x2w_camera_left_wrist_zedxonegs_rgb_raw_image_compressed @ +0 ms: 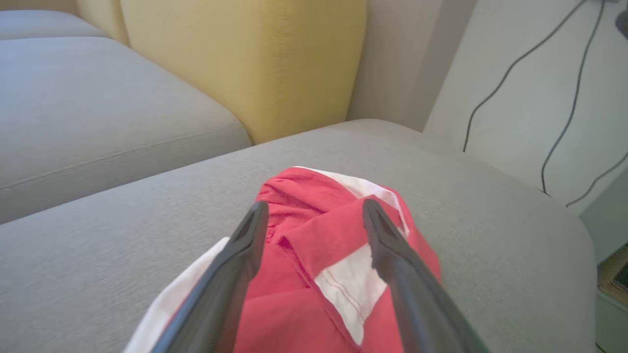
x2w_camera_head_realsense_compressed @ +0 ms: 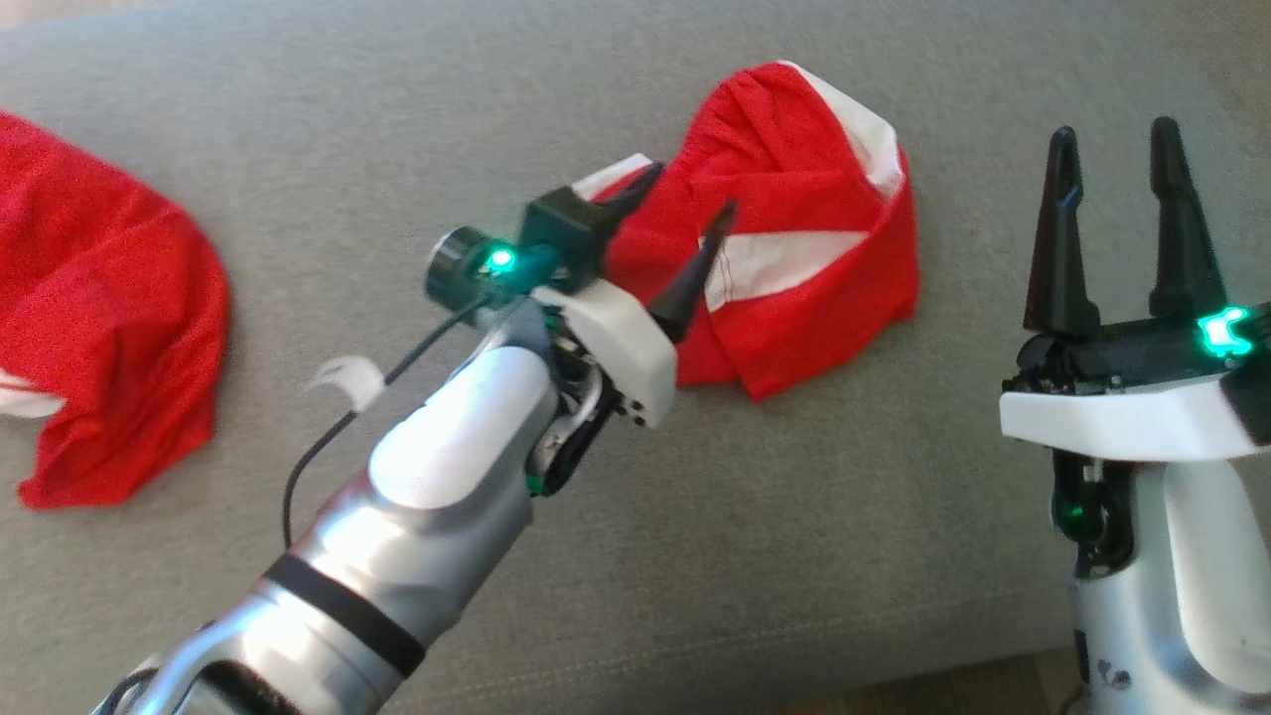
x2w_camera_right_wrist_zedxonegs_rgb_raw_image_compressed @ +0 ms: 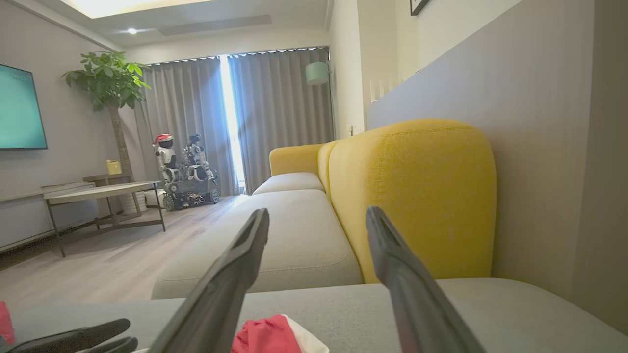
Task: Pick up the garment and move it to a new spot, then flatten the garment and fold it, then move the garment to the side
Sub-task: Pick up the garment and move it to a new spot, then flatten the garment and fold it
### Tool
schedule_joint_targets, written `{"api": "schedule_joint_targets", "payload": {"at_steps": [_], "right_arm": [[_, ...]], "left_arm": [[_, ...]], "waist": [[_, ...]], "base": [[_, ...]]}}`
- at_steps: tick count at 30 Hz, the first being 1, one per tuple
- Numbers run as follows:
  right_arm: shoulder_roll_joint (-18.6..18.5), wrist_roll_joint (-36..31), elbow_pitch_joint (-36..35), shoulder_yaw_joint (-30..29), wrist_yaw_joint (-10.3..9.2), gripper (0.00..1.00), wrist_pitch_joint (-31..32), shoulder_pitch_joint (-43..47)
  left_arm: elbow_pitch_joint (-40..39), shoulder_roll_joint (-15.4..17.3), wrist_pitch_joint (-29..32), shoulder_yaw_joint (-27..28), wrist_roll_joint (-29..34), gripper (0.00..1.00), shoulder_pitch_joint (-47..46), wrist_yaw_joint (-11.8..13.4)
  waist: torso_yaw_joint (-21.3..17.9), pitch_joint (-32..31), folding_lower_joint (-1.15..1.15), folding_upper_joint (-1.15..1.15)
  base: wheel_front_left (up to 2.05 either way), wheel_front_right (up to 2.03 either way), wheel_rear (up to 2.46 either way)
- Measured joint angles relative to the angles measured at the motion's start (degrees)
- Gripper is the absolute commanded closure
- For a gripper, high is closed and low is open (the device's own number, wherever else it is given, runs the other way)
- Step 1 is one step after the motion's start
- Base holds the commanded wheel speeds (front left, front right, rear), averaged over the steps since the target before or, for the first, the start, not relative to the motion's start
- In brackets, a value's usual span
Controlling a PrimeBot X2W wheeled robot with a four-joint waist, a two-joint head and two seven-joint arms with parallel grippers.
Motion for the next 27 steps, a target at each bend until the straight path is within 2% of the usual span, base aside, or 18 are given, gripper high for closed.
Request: {"api": "schedule_joint_targets", "payload": {"at_steps": [6, 10, 13, 16, 20, 27], "right_arm": [[0.0, -1.05, 1.08, 0.3, 0.0, 0.0, 0.0, 2.62], [0.0, -2.53, 1.88, -0.07, 0.0, 0.0, 0.0, 5.5], [0.01, -3.27, 2.83, -0.48, 0.0, 0.0, 0.0, 7.18], [0.01, -3.54, 3.34, -0.81, 0.0, 0.0, 0.0, 9.61], [0.02, -3.55, 4.11, -1.16, 0.0, 0.0, 0.0, 12.11], [0.03, -3.55, 4.95, -1.0, 0.0, 0.0, 0.0, 12.88]], "left_arm": [[-2.66, 1.81, -2.01, 7.34, -2.15, 0.0, 3.66, 3.0], [-11.99, 4.52, -2.02, 15.62, -1.32, 0.0, 10.48, 4.78], [-18.27, 6.05, -2.03, 21.43, 0.67, 0.0, 18.16, 5.01], [-23.6, 6.11, -2.03, 26.75, 2.8, 0.0, 26.36, 4.82], [-27.48, 4.75, -2.03, 32.73, 6.17, 0.0, 34.44, 2.94], [-29.86, 0.91, -2.03, 39.6, 9.51, 0.0, 41.41, -0.42]], "waist": [[3.09, -3.06, 0.0, 0.0], [5.43, -5.2, 0.0, 0.0], [7.09, -6.76, 0.0, 0.0], [8.66, -8.15, 0.0, 0.0], [10.35, -9.72, 0.0, 0.0], [11.58, -11.69, 0.0, 0.0]], "base": [[0.0, 0.0, 0.0], [0.0, 0.0, 0.0], [0.0, 0.0, 0.0], [0.0, 0.0, 0.0], [0.0, 0.0, 0.0], [0.0, 0.0, 0.0]]}}
